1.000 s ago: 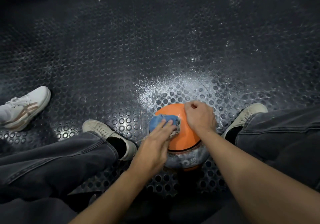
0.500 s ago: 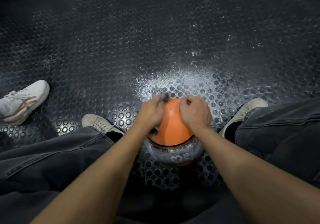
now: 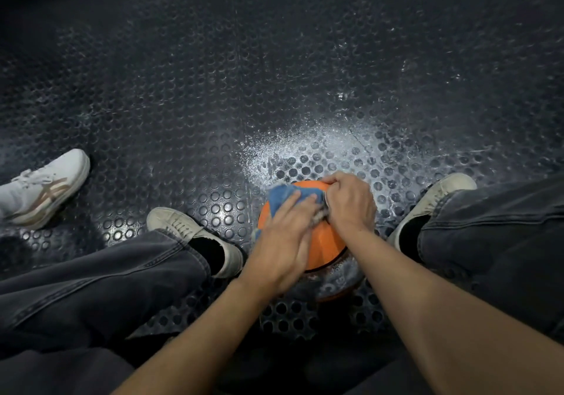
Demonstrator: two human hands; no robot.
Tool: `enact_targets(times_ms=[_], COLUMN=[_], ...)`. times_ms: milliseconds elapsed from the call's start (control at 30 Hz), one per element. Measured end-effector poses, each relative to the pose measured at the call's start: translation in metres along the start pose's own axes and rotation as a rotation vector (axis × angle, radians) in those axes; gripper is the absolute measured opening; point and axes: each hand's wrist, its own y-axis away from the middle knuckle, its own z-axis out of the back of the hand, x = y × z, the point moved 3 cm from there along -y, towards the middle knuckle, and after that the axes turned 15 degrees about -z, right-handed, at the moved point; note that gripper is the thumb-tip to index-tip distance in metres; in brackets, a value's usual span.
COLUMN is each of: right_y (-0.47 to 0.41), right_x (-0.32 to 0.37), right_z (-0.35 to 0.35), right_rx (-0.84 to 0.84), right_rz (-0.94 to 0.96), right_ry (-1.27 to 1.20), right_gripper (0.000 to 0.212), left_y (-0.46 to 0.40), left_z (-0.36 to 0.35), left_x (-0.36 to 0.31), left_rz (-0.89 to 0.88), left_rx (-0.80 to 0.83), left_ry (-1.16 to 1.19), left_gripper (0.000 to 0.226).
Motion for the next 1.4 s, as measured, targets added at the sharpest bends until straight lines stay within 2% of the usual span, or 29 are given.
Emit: enact_targets(times_ms=[67, 167, 200, 233, 300, 333, 367, 433, 500, 533, 600, 667, 700, 767, 833, 867, 900, 967, 1000, 1033, 1067, 1100, 1200, 1233, 1267, 1300, 1367, 1400], right_y=[0.0, 0.009, 0.011, 0.012, 0.009, 0.006, 0.006, 0.006, 0.008, 0.01, 0.011, 0.008, 0.008, 0.009, 0.014, 0.018, 0.02, 0.021, 0.021, 0.021, 0.02, 0.021, 0.027, 0.032, 0.035, 0.037, 0.037, 0.035], right_x=[0.0, 0.005, 0.006, 0.007, 0.002, 0.0, 0.0, 0.002, 0.002, 0.003, -0.002, -0.01, -0.012, -0.009, -0.003, 0.0, 0.002, 0.002, 0.0, -0.002, -0.004, -0.005, -0.002, 0.001, 0.003, 0.004, 0.002, 0.001], right_z=[0.001, -0.004, -0.006, -0.006, -0.004, -0.003, -0.002, -0.002, -0.006, -0.007, -0.008, -0.006, -0.005, -0.005, -0.008, -0.01, -0.011, -0.01, -0.009, -0.007, -0.005, -0.004, -0.008, -0.011, -0.013, -0.014, -0.015, -0.015], right_rx=[0.027, 0.037, 0.033, 0.028, 0.026, 0.039, 0.062, 0.112, 0.147, 0.146, 0.13, 0.142, 0.162, 0.199, 0.188, 0.167, 0.151, 0.135, 0.138, 0.144, 0.155, 0.162, 0.15, 0.139, 0.121, 0.11, 0.131, 0.151], right_rz=[0.014, 0.057, 0.048, 0.032, -0.001, 0.004, 0.02, 0.09, 0.124, 0.118, 0.066, 0.035, 0.035, 0.054, 0.063, 0.053, 0.039, 0.036, 0.05, 0.066, 0.074, 0.067, 0.026, 0.022, 0.029, 0.037, 0.041, 0.046], right_ry=[0.001, -0.005, -0.008, -0.006, -0.024, -0.031, -0.024, 0.007, -0.001, -0.014, -0.033, -0.046, -0.045, -0.017, -0.008, -0.005, -0.001, -0.004, -0.005, -0.007, -0.013, -0.014, 0.03, 0.054, 0.062, 0.054, 0.038, 0.033], right_gripper=[0.036, 0.036, 0.035, 0.034, 0.033, 0.034, 0.035, 0.038, 0.039, 0.038, 0.036, 0.035, 0.035, 0.036, 0.035, 0.035, 0.034, 0.035, 0.036, 0.036, 0.037, 0.037, 0.038, 0.039, 0.041, 0.042, 0.044, 0.045], left_y=[0.004, -0.022, -0.026, -0.027, -0.013, -0.002, 0.001, -0.018, -0.036, -0.038, -0.029, -0.003, 0.005, 0.0, -0.011, -0.014, -0.015, -0.01, -0.003, 0.0, -0.001, -0.007, -0.025, -0.023, -0.02, -0.016, -0.007, -0.003], left_z=[0.004, 0.015, 0.014, 0.012, -0.003, -0.007, -0.004, 0.007, 0.016, 0.018, 0.017, 0.01, 0.011, 0.017, 0.023, 0.023, 0.022, 0.015, 0.011, 0.006, 0.006, 0.009, 0.025, 0.028, 0.027, 0.025, 0.02, 0.014], left_x=[0.011, 0.039, 0.038, 0.029, 0.006, 0.004, 0.011, 0.029, 0.04, 0.039, 0.02, 0.006, 0.014, 0.04, 0.059, 0.058, 0.049, 0.022, 0.01, 0.006, 0.011, 0.019, 0.062, 0.068, 0.068, 0.062, 0.032, 0.027], left_rz=[-0.017, 0.446, 0.462, 0.382, 0.116, 0.042, 0.04, 0.29, 0.586, 0.585, 0.337, 0.127, 0.144, 0.423, 0.698, 0.682, 0.585, 0.296, 0.166, 0.08, 0.069, 0.142, 0.679, 0.787, 0.774, 0.68, 0.372, 0.248], left_rx=[0.031, -0.145, -0.158, -0.158, -0.049, -0.004, -0.003, -0.137, -0.153, -0.148, -0.184, -0.1, -0.085, -0.196, -0.226, -0.206, -0.196, -0.218, -0.167, -0.131, -0.121, -0.132, -0.193, -0.17, -0.157, -0.17, -0.196, -0.155], left_ry=[-0.02, 0.056, 0.03, 0.005, -0.047, -0.063, -0.05, 0.009, 0.023, -0.005, -0.024, -0.013, 0.027, 0.131, 0.127, 0.071, 0.011, -0.056, -0.08, -0.083, -0.057, -0.012, 0.12, 0.111, 0.054, -0.008, -0.085, -0.095], left_gripper=[0.042, 0.032, 0.031, 0.032, 0.039, 0.042, 0.041, 0.028, 0.022, 0.024, 0.03, 0.04, 0.041, 0.036, 0.032, 0.031, 0.031, 0.031, 0.033, 0.034, 0.034, 0.032, 0.033, 0.034, 0.033, 0.031, 0.03, 0.032])
